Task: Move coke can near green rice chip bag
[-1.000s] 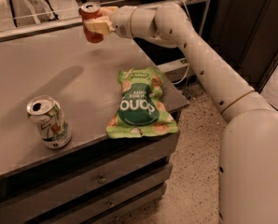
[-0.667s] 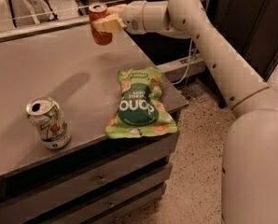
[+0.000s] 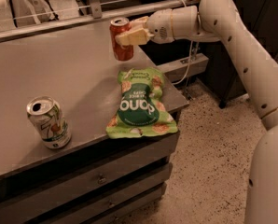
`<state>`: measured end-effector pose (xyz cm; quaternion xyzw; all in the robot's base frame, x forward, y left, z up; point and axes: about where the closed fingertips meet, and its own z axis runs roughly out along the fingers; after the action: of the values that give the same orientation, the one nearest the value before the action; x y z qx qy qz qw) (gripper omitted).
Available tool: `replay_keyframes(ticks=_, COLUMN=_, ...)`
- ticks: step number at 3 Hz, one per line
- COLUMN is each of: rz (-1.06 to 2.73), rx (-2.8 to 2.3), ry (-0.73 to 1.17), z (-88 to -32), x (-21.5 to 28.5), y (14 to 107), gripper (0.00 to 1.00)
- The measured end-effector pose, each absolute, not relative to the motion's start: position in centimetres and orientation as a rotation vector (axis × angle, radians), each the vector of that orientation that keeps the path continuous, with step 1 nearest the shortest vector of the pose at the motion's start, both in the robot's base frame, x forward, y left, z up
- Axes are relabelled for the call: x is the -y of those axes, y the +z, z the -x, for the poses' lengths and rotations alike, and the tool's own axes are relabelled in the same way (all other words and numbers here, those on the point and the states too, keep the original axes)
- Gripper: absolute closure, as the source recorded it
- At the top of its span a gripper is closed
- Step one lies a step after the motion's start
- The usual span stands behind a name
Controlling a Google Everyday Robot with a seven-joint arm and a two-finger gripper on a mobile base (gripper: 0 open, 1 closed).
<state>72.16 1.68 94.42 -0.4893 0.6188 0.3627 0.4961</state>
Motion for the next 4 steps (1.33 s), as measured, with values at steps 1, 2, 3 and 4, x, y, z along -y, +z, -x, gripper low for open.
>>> replay_keyframes(ticks=1, rz=1.176, rx=-1.532, ry=0.886, z=-69.6, x=1.5, y=93.9, gripper=1.00)
replay_keyframes(ticks=2, rz=1.117, rx=-1.574, ry=0.860, z=-67.9, x=4.2, y=93.2, gripper=0.81)
replay_keyframes(ticks=3, rz=1.044, rx=-1.593, ry=0.830, z=-67.3, x=6.0, y=91.8, gripper=0.58)
replay_keyframes(ticks=4, rz=1.036, rx=-1.596, ry=0.828, z=-67.3, x=6.1, y=91.5, gripper=0.35)
